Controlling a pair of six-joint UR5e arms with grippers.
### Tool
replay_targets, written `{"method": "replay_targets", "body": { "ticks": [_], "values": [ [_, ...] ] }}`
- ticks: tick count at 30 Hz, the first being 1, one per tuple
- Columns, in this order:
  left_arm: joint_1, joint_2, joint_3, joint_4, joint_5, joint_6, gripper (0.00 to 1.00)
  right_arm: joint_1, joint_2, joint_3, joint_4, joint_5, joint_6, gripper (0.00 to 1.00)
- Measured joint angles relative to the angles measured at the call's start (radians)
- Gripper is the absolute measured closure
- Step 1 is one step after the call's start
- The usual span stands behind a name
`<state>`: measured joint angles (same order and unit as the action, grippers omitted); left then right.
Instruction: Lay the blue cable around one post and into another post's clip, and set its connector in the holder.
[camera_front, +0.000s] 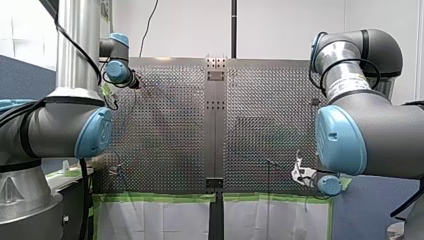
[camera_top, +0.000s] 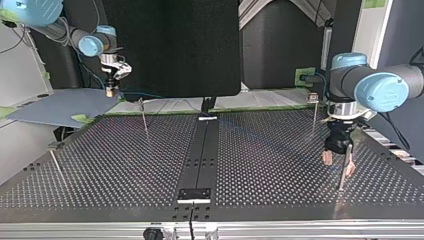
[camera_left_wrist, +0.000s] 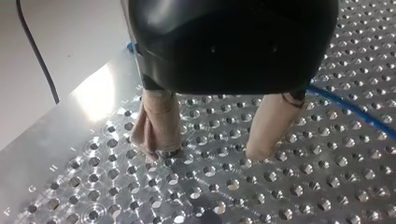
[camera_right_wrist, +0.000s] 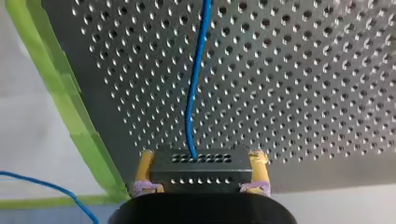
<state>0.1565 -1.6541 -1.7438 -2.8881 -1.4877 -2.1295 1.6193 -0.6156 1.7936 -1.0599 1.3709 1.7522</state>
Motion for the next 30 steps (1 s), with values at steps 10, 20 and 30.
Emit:
{"method": "replay_targets", "body": {
  "ticks": [10,20,30],
  "values": [
    [-0.02,0.0,-0.001,-0.038,-0.078,-0.03,0.0,0.01,0.001,0.0,-0.01,-0.088,0.008,1.0],
    [-0.028,0.001,-0.001,-0.067,-0.156,-0.106,0.0,0.018,0.001,0.0,-0.004,-0.171,0.01,1.0],
    [-0.015,0.014,-0.036,-0.044,-0.183,-0.194,0.0,0.024,0.001,0.0,-0.002,-0.233,0.011,1.0]
  ]
}}
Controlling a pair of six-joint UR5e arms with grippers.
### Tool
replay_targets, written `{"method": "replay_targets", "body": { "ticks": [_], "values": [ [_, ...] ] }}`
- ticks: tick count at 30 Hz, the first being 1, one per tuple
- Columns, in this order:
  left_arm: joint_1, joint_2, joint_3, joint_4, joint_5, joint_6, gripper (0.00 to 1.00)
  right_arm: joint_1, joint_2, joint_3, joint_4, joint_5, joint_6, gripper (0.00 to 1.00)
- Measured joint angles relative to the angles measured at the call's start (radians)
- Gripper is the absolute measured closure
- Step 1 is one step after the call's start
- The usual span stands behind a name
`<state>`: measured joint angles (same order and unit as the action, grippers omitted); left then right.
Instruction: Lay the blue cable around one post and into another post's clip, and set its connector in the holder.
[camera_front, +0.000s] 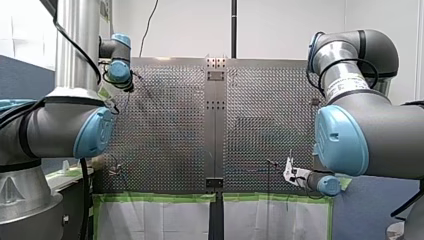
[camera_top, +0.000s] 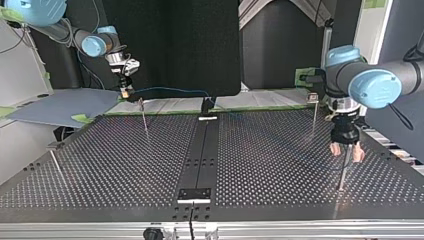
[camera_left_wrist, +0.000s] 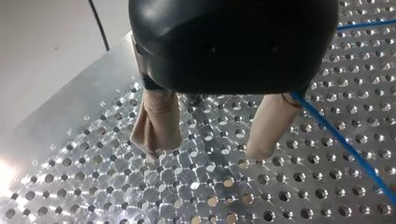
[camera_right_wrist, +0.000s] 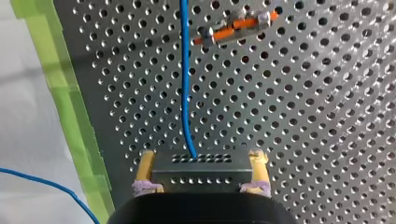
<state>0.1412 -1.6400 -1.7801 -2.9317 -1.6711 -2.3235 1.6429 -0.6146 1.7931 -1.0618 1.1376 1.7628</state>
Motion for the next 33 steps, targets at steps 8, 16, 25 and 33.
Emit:
{"method": "replay_targets", "body": {
  "ticks": [8,16,25,33],
  "values": [
    [0.006,0.026,-0.067,0.066,0.065,-0.069,0.0,0.003,0.0,0.0,0.0,-0.003,0.0,1.0],
    [0.008,0.053,-0.094,0.139,0.121,-0.141,0.0,0.004,0.0,-0.001,0.0,-0.003,0.0,1.0],
    [0.014,0.065,-0.105,0.181,0.104,-0.213,0.0,0.006,0.0,-0.001,-0.001,-0.002,0.0,1.0],
    [0.027,0.079,-0.136,0.182,0.082,-0.272,0.0,0.008,0.0,-0.001,-0.002,-0.002,0.0,1.0]
  ]
}}
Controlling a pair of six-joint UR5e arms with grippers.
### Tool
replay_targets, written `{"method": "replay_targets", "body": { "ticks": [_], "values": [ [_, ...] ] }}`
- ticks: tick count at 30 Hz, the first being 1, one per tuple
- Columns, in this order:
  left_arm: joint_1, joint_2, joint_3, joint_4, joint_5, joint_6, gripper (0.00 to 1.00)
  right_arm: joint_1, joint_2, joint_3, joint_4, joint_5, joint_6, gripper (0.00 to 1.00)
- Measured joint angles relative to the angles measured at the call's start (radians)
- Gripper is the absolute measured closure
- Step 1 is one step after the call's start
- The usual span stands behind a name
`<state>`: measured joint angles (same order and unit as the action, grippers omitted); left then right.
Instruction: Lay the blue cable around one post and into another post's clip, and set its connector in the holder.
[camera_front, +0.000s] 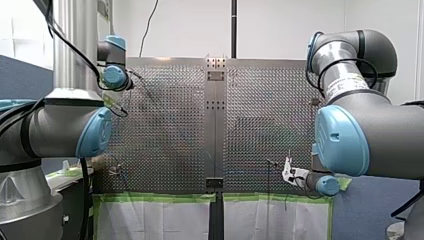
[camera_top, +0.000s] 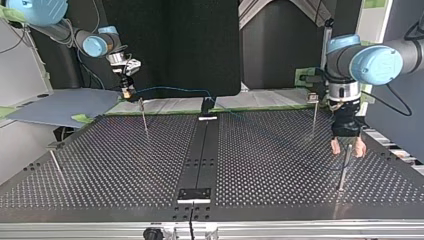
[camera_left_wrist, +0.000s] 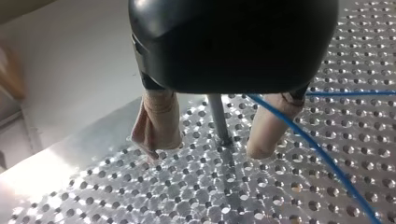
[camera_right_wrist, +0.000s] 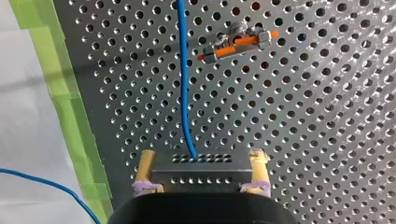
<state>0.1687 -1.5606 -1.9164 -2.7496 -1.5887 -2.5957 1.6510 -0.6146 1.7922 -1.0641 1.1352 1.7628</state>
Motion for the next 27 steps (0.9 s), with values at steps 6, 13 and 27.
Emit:
{"method": "replay_targets", "body": {
  "ticks": [6,13,27],
  "values": [
    [-0.001,0.04,-0.026,0.013,-0.001,-0.056,0.0,0.004,0.0,-0.003,0.001,0.0,0.002,1.0],
    [-0.006,0.05,-0.03,0.016,0.011,-0.102,0.0,0.008,0.0,-0.005,0.002,0.0,0.002,1.0],
    [-0.028,0.075,-0.039,-0.021,0.018,-0.065,0.0,0.009,0.0,-0.006,0.002,0.0,0.003,1.0]
  ]
}}
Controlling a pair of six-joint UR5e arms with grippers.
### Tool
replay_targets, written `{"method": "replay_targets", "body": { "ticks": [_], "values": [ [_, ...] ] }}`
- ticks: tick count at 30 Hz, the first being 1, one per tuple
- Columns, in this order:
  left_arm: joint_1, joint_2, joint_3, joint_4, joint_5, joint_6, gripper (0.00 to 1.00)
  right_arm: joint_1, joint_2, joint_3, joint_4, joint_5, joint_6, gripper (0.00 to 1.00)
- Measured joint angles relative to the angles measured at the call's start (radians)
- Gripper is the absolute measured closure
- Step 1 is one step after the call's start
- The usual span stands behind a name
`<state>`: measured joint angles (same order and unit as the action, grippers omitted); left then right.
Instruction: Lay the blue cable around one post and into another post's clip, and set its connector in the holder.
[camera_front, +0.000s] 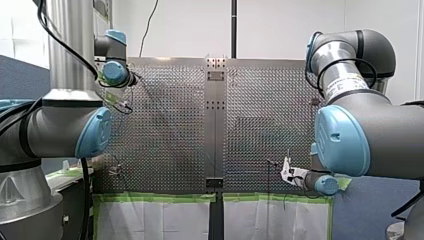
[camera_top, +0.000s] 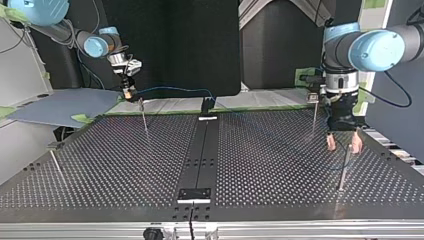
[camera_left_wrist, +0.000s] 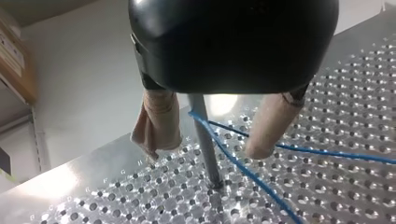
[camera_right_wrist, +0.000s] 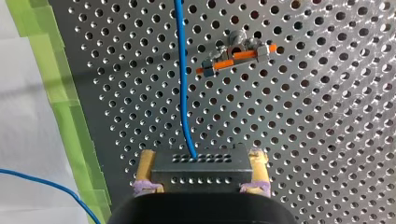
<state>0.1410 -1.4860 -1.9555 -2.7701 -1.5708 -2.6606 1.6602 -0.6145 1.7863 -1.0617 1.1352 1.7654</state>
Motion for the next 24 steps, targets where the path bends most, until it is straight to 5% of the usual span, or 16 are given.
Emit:
{"method": "replay_targets", "body": {
  "ticks": [17,24],
  "values": [
    [0.007,0.077,-0.133,-0.018,-0.043,0.118,0.0,0.005,0.0,-0.006,0.0,0.0,0.0,1.0],
    [0.01,0.09,-0.134,-0.067,-0.089,0.17,0.0,0.008,0.0,-0.006,0.0,0.0,0.0,1.0]
  ]
}}
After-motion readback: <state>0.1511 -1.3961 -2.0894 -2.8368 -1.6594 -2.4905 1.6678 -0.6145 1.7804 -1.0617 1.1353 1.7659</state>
